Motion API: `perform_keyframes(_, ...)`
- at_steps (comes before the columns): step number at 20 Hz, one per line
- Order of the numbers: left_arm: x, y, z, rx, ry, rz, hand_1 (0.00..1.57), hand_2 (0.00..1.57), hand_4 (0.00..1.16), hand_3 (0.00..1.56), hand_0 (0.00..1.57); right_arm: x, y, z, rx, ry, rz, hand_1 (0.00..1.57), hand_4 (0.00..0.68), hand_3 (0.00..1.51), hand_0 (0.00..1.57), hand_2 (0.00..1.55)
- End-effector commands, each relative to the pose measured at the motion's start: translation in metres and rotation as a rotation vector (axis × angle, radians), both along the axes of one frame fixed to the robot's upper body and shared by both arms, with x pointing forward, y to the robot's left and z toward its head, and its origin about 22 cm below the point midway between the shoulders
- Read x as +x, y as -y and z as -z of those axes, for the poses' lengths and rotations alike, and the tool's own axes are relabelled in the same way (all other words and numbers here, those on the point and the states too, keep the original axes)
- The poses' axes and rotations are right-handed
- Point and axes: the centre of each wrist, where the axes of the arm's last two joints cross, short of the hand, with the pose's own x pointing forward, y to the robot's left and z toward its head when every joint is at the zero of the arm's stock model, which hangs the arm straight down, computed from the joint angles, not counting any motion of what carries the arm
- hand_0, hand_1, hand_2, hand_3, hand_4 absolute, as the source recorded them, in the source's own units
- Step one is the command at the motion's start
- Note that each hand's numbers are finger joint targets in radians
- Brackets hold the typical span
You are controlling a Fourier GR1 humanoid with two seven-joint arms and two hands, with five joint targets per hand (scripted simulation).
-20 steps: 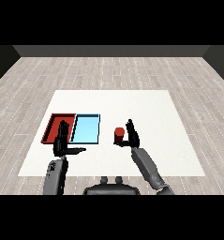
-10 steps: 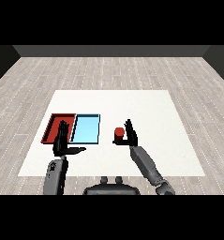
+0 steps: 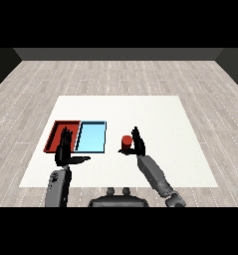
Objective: Pick the red can and put it in the red box
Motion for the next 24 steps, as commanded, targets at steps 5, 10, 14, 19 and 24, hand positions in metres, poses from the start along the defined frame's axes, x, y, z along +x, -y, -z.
perform_keyframes(5,-0.021,0.002,0.006,0.013,0.022,-0.027,0.0,0.0,0.0,0.0,0.0,0.018,-0.001,0.008,-0.003,-0.007,-0.016,0.0,0.0,0.0,0.0,0.0)
perform_keyframes(10,0.012,-0.001,-0.018,0.007,0.004,0.019,0.0,0.0,0.0,0.0,0.0,0.031,-0.005,0.0,-0.017,-0.022,-0.005,0.0,0.0,0.0,0.0,0.0)
perform_keyframes(14,-0.007,-0.009,-0.018,0.006,0.003,-0.01,0.0,0.0,0.0,0.0,0.0,0.016,-0.006,0.0,-0.023,-0.026,-0.012,0.0,0.0,0.0,0.0,0.0)
perform_keyframes(19,-0.003,-0.008,0.006,0.02,0.013,-0.015,0.0,0.0,0.0,0.0,0.0,0.018,-0.01,0.011,-0.039,-0.026,-0.015,0.0,0.0,0.0,0.0,0.0)
perform_keyframes(24,-0.013,-0.002,0.0,0.013,0.015,-0.006,0.0,0.0,0.0,0.0,0.0,0.028,-0.019,-0.002,-0.086,-0.076,0.053,1.47,0.579,1.43,1.47,1.47)
